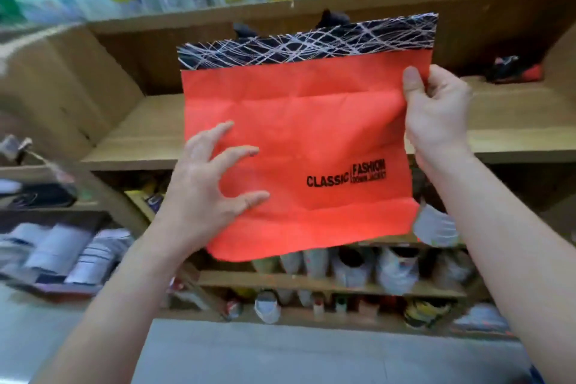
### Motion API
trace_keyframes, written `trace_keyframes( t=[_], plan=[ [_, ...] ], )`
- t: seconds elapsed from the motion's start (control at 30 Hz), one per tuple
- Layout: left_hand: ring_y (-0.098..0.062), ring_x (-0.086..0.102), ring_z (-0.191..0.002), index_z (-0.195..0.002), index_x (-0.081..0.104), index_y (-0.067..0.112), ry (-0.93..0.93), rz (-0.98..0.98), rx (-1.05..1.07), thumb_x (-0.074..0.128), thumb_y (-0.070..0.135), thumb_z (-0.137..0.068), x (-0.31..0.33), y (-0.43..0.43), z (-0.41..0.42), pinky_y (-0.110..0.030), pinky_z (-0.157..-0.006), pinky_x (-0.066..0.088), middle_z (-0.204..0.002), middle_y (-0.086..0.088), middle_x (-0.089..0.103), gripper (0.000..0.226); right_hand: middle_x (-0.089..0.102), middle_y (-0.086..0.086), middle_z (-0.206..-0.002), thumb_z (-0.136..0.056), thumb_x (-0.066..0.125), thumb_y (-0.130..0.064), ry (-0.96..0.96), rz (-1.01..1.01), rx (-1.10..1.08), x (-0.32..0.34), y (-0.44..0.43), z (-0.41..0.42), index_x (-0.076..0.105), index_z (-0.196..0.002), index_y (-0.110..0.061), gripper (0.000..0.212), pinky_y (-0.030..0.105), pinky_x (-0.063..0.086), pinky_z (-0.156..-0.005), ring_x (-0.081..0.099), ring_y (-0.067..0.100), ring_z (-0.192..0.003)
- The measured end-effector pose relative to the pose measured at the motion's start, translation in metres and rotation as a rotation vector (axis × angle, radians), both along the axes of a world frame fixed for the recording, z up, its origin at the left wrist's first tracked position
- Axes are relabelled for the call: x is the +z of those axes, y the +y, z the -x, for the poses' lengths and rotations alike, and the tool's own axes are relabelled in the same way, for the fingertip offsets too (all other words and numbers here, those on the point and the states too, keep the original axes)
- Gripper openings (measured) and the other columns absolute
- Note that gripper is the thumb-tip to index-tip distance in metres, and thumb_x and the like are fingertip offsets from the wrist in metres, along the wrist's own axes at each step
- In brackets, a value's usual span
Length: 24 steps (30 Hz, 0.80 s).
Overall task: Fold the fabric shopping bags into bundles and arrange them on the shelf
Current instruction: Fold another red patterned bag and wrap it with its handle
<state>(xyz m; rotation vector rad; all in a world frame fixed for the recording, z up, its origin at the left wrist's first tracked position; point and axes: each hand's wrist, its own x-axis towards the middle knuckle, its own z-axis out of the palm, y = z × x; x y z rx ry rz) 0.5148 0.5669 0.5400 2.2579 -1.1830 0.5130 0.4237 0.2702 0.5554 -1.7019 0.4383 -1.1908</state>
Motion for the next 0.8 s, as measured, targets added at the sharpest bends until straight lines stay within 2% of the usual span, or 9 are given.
trace_keyframes(
  t=[0.07, 0.13, 0.27, 0.37, 0.43, 0.5, 0.57, 0.7, 0.8],
  plan=[
    [-0.032, 0.027, -0.143, -0.141, 0.046, 0.038, -0.005, -0.302, -0.010, 0.061, 0.078, -0.059, 0.000, 0.014, -0.013, -0.053, -0.116, 0.024, -0.158, -0.007, 0.028, 0.092, 0.044, -0.013, -0.062, -0.099, 0.053, -0.028, 0.020, -0.020, 0.039, 0.007, 0.018, -0.037, 0.049, -0.067, -0.021, 0.033, 0.025, 0.030, -0.057, 0.035, -0.002, -0.058],
    [-0.024, 0.007, -0.150, -0.151, 0.015, 0.047, 0.052, -0.560, 0.070, 0.062, 0.083, -0.053, -0.004, 0.026, -0.030, -0.056, -0.117, 0.012, -0.164, 0.002, 0.004, 0.114, 0.046, -0.011, -0.065, -0.098, 0.051, -0.028, 0.067, -0.035, 0.063, 0.010, 0.031, -0.072, 0.053, -0.073, -0.018, 0.027, 0.024, 0.030, -0.059, 0.036, 0.001, -0.061],
    [-0.020, -0.006, -0.150, -0.151, -0.007, 0.047, 0.128, -0.730, 0.155, 0.072, 0.076, -0.056, -0.014, 0.040, -0.067, -0.059, -0.118, 0.004, -0.163, 0.009, -0.012, 0.127, 0.040, -0.010, -0.064, -0.096, 0.048, -0.030, 0.149, -0.053, 0.072, 0.006, 0.051, -0.126, 0.046, -0.067, -0.022, 0.030, 0.027, 0.028, -0.061, 0.035, 0.007, -0.065],
    [-0.021, 0.003, -0.150, -0.152, 0.000, 0.046, 0.072, -0.719, 0.190, 0.071, 0.059, -0.075, -0.021, 0.040, -0.087, -0.060, -0.117, 0.008, -0.165, 0.005, -0.002, 0.106, 0.040, -0.009, -0.064, -0.096, 0.046, -0.028, 0.152, -0.116, 0.072, 0.001, 0.059, -0.152, 0.040, -0.065, -0.025, 0.032, 0.029, 0.032, -0.060, 0.037, 0.009, -0.064],
    [-0.026, 0.017, -0.148, -0.153, 0.015, 0.042, 0.062, -0.637, 0.195, 0.065, 0.030, -0.087, -0.024, 0.041, -0.099, -0.059, -0.116, 0.017, -0.163, 0.000, 0.015, 0.084, 0.055, -0.005, -0.078, -0.089, 0.046, -0.030, 0.172, -0.122, 0.081, -0.001, 0.062, -0.164, 0.055, -0.080, -0.024, 0.014, 0.034, 0.048, -0.070, 0.054, 0.014, -0.072],
    [-0.034, 0.035, -0.140, -0.151, 0.033, 0.034, 0.038, -0.548, 0.167, 0.060, 0.016, -0.090, -0.025, 0.041, -0.109, -0.055, -0.112, 0.030, -0.156, -0.007, 0.035, 0.069, 0.059, 0.004, -0.124, -0.089, 0.052, -0.034, 0.308, 0.010, 0.093, -0.004, 0.066, -0.165, 0.054, -0.128, -0.016, 0.044, 0.034, 0.045, -0.103, 0.059, 0.021, -0.114],
    [-0.037, 0.046, -0.131, -0.147, 0.042, 0.027, -0.009, -0.517, 0.182, 0.057, 0.013, -0.092, -0.025, 0.041, -0.112, -0.048, -0.107, 0.039, -0.149, -0.009, 0.045, 0.059, 0.036, 0.008, -0.152, -0.092, 0.056, -0.046, 0.407, 0.273, 0.213, -0.002, 0.078, -0.149, 0.031, -0.150, -0.012, 0.072, 0.027, 0.024, -0.117, 0.034, 0.019, -0.142],
    [-0.032, 0.056, -0.119, -0.144, 0.042, 0.033, -0.081, -0.572, 0.299, 0.046, 0.016, -0.090, -0.016, 0.032, -0.111, -0.046, -0.086, 0.052, -0.143, 0.005, 0.051, 0.056, 0.042, -0.013, -0.149, -0.073, 0.060, -0.073, 0.688, 0.641, 0.857, 0.003, 0.113, -0.112, 0.045, -0.145, -0.031, 0.084, 0.019, 0.025, -0.113, 0.036, 0.003, -0.136],
    [-0.033, 0.063, -0.102, -0.128, 0.053, 0.035, -0.154, -0.631, 0.413, 0.047, 0.018, -0.091, -0.006, 0.029, -0.114, -0.035, -0.065, 0.046, -0.118, 0.003, 0.066, 0.041, 0.067, -0.009, -0.122, -0.089, 0.059, -0.050, 0.644, 0.929, 0.688, -0.015, 0.114, -0.122, 0.065, -0.121, -0.034, 0.037, 0.039, 0.048, -0.095, 0.059, 0.021, -0.115]
  ],
)
